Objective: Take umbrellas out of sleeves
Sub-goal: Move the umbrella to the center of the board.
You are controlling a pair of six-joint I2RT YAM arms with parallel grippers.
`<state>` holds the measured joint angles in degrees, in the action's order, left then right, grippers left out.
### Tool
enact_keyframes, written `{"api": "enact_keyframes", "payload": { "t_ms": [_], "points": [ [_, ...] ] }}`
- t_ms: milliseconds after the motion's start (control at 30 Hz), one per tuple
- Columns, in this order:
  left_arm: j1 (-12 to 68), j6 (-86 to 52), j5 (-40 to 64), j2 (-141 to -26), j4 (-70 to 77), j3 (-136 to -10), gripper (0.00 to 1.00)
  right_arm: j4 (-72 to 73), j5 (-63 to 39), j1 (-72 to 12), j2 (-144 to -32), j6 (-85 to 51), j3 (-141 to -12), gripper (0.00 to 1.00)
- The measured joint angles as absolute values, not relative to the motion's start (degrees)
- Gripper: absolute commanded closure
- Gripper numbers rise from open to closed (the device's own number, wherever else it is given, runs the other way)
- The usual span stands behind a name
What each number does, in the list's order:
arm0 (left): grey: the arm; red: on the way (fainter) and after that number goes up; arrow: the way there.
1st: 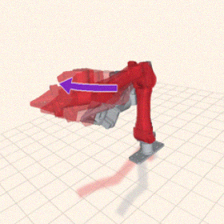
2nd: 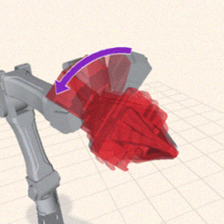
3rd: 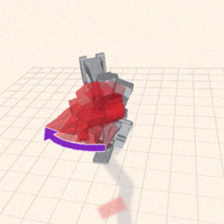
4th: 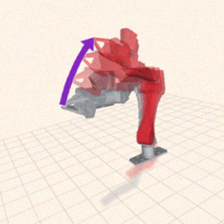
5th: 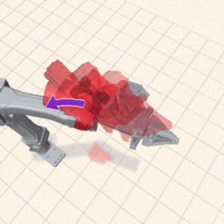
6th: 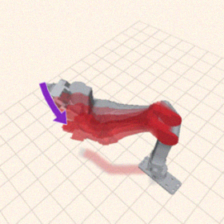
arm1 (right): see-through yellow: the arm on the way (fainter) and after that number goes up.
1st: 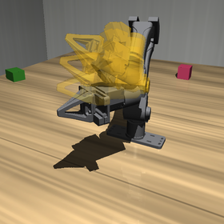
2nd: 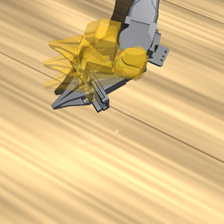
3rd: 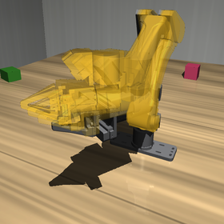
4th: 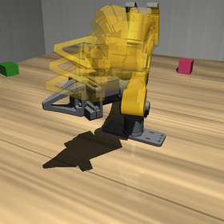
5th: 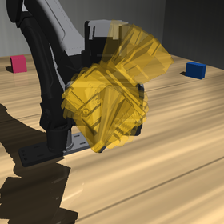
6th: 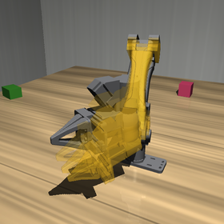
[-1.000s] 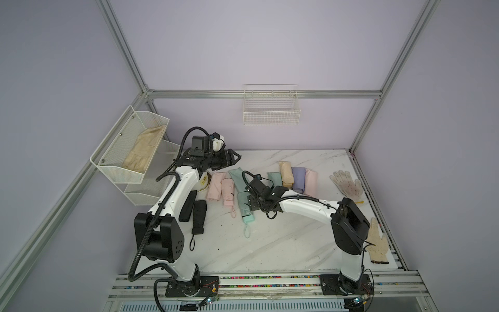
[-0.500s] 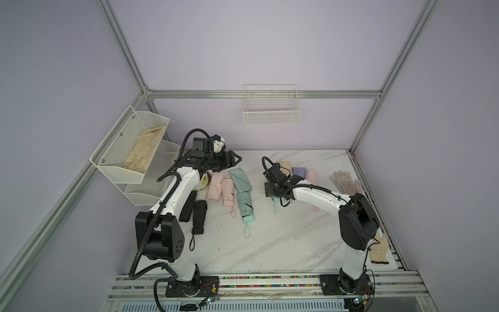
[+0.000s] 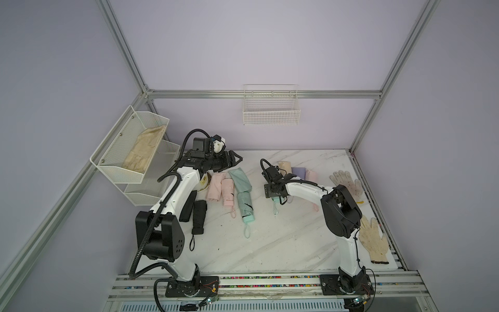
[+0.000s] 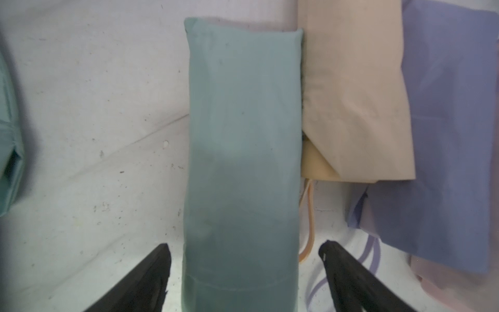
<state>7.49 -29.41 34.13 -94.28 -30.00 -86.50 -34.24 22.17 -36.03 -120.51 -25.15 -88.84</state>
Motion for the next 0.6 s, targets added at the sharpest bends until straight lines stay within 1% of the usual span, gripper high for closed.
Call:
{"api": "enact_keyframes", "payload": {
  "t_ms": [67, 300, 533, 600],
  "points": [
    [7.5, -29.4, 34.1, -94.3, -30.0, -86.5, 0.28, -34.3, 22.1, -36.0, -121.3, -25.1, -89.0, 0.08],
    [7.5, -29.4, 34.2, -94.3, -29.6, -86.5, 0.28, -34.3, 21.5, -36.0, -121.7, -25.1, -89.3, 0.13],
    [7.5, -29.4, 34.3, -94.3, -29.6, -86.5, 0.28, -34.3, 21.1, -36.0, -121.9, -25.0, -89.5, 0.25],
    [7.5, -29.4, 34.3, -94.3, -29.6, -86.5, 0.27, -34.3, 21.1, -36.0, -121.9, -25.0, -89.5, 0.27]
  ]
}}
